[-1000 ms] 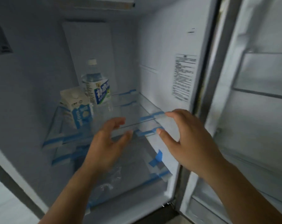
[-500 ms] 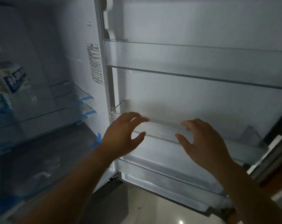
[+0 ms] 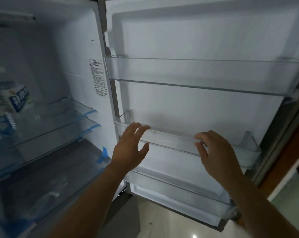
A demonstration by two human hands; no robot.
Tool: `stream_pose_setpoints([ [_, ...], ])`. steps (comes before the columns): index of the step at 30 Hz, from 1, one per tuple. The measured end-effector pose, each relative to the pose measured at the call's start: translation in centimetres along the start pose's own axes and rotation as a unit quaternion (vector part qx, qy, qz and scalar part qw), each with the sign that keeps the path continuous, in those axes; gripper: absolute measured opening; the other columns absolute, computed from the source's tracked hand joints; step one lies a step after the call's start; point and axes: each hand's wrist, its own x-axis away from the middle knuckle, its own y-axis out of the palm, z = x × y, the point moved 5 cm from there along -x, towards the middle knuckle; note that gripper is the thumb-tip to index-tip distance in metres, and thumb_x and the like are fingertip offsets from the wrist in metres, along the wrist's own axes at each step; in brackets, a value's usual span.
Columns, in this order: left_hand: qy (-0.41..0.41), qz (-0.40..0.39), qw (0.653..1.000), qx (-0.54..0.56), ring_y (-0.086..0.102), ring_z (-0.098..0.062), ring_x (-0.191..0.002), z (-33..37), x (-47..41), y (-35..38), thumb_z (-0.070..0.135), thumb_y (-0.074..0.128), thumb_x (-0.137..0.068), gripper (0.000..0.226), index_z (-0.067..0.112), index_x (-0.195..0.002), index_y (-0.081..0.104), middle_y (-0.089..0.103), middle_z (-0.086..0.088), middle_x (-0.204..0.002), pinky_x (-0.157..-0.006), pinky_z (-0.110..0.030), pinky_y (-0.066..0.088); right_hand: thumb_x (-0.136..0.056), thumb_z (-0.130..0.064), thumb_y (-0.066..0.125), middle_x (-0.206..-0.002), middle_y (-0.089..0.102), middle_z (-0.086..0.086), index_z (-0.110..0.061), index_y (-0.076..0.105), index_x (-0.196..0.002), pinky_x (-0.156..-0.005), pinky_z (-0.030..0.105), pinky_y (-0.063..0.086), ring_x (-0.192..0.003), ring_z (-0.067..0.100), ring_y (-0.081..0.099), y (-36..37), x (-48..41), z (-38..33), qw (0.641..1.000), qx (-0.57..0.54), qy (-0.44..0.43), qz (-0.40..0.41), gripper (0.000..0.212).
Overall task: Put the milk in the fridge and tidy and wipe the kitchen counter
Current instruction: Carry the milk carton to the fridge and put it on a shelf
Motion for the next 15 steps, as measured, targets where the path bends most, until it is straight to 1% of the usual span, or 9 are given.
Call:
stream_pose_setpoints([
  [1,0.012,-0.012,1.000,0.002,0.035,-0.017,-0.134,-0.4,0.4,-0.4,0.030,0.063,-0.084,0.054,0.030,-0.134,0.042,0.041,0.000,-0.143,-0.100,-0.033,0.043,-0.084,-0.007,0.064,-0.083,0.065,0.007,-0.007,0.065,-0.097,-0.067,0.027,0.044,-0.072,0.019,0.060,-0.1,0.7,-0.9,1.000,0.009,-0.001,0.007,0.013],
  [3,0.041,-0.039,0.998,-0.001,0.030,-0.018,-0.138,-1.3,1.2,-1.3,0.031,0.063,-0.084,0.060,0.029,-0.138,0.037,0.037,0.000,-0.147,-0.101,-0.035,0.043,-0.084,-0.006,0.063,-0.085,0.066,0.007,-0.007,0.065,-0.100,-0.068,0.027,0.045,-0.074,0.018,0.059,-0.2,1.9,-2.7,1.000,0.025,0.002,0.012,0.016],
  [6,0.090,-0.073,0.993,-0.032,0.030,-0.019,-0.138,-2.7,1.9,-3.2,0.030,0.064,-0.083,0.067,0.029,-0.142,0.031,0.035,-0.001,-0.148,-0.099,-0.039,0.046,-0.087,-0.010,0.061,-0.093,0.068,0.007,-0.008,0.065,-0.107,-0.073,0.026,0.047,-0.081,0.014,0.058,-0.5,3.3,-5.3,0.999,0.035,0.026,0.001,0.021],
  [8,0.113,-0.093,0.988,-0.047,0.031,-0.022,-0.138,-3.5,2.1,-4.4,0.031,0.064,-0.082,0.070,0.028,-0.143,0.029,0.035,-0.004,-0.149,-0.098,-0.043,0.047,-0.087,-0.016,0.062,-0.098,0.069,0.008,-0.008,0.064,-0.107,-0.078,0.032,0.050,-0.087,0.021,0.063,-1.3,4.3,-6.8,0.997,0.060,0.042,0.001,0.022],
  [10,0.113,-0.108,0.986,-0.051,0.027,-0.024,-0.140,-4.0,2.6,-5.1,0.033,0.063,-0.083,0.070,0.024,-0.144,0.028,0.032,-0.007,-0.151,-0.103,-0.044,0.042,-0.086,-0.022,0.062,-0.100,0.069,0.007,-0.010,0.064,-0.107,-0.083,0.038,0.051,-0.092,0.024,0.064,-2.4,5.8,-8.2,0.994,0.089,0.070,-0.005,0.024],
  [11,0.109,-0.110,0.987,-0.045,0.025,-0.025,-0.140,-4.1,2.9,-5.4,0.034,0.062,-0.084,0.069,0.021,-0.144,0.029,0.030,-0.008,-0.151,-0.106,-0.043,0.038,-0.086,-0.024,0.061,-0.100,0.069,0.007,-0.010,0.065,-0.107,-0.084,0.040,0.051,-0.092,0.024,0.064,-2.8,6.7,-9.0,0.992,0.100,0.077,-0.007,0.025],
  [13,0.119,-0.100,0.988,-0.013,0.026,-0.027,-0.140,-3.6,3.9,-6.1,0.036,0.060,-0.086,0.065,0.017,-0.142,0.035,0.033,-0.011,-0.149,-0.108,-0.041,0.033,-0.086,-0.022,0.062,-0.098,0.070,0.008,-0.010,0.065,-0.108,-0.084,0.041,0.051,-0.090,0.024,0.064,-3.3,8.4,-11.1,0.990,0.121,0.077,-0.009,0.025],
  [15,0.141,-0.088,0.986,0.036,0.031,-0.025,-0.137,-2.6,5.2,-6.9,0.040,0.056,-0.085,0.058,0.020,-0.138,0.042,0.040,-0.010,-0.145,-0.108,-0.036,0.031,-0.086,-0.022,0.062,-0.097,0.069,0.007,-0.011,0.064,-0.109,-0.083,0.041,0.051,-0.090,0.024,0.064,-3.6,9.7,-13.0,0.987,0.140,0.075,-0.008,0.026],
])
